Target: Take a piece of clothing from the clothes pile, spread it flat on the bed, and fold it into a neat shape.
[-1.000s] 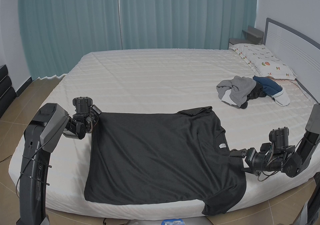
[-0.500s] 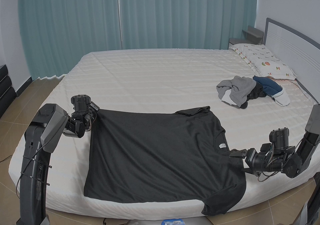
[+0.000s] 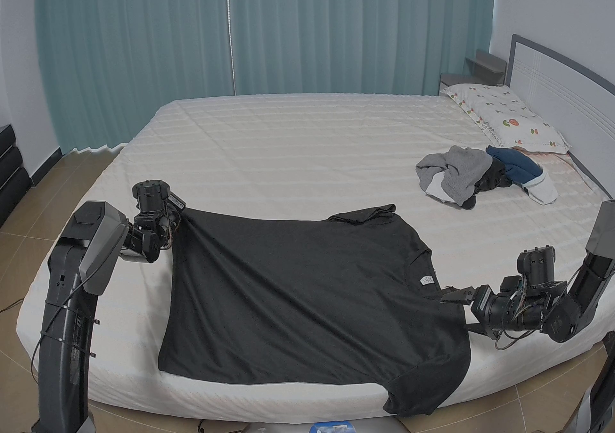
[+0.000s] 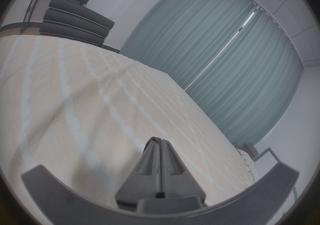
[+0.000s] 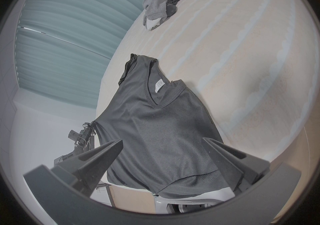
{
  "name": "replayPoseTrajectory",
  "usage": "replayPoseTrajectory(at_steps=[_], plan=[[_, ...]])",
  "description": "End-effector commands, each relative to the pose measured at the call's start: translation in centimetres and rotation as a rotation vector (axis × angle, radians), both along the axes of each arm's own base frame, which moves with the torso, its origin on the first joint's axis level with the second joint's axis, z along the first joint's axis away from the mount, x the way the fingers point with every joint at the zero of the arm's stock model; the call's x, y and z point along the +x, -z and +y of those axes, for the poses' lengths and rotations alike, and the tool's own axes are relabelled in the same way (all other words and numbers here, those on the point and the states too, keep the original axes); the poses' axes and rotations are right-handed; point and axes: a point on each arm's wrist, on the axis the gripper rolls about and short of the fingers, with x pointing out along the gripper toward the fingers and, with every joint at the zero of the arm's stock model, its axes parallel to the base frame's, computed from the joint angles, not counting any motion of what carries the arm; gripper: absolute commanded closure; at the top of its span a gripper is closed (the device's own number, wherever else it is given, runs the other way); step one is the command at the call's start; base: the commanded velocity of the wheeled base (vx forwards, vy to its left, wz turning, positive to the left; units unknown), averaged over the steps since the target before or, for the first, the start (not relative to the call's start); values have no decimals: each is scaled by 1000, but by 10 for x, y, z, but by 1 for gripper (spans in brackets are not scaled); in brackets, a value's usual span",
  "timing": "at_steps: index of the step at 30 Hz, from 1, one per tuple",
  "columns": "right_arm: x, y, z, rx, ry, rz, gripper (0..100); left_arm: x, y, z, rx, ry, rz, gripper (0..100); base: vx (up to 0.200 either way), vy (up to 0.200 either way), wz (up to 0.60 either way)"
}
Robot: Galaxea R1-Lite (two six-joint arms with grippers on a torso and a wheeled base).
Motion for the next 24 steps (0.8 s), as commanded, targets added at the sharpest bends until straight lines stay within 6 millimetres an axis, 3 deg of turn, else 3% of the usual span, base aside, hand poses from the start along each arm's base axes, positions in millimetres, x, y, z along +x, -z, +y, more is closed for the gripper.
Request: replayPoseTrajectory(at_steps=[1, 12, 13, 24], plan=[[1, 0, -3, 1, 11, 1, 0, 0, 0, 6, 0, -10, 1, 100, 0, 0, 0], [2, 2, -6, -2, 22, 5, 0, -5, 7, 0, 2, 4, 42, 100, 0, 0, 0], [2, 3, -6, -3, 21, 7, 0, -8, 10, -3, 1, 16, 58, 0, 0, 0, 0], [2, 5, -7, -2, 23, -3, 0, -21, -8, -1, -12, 12, 61, 0, 0, 0, 0]])
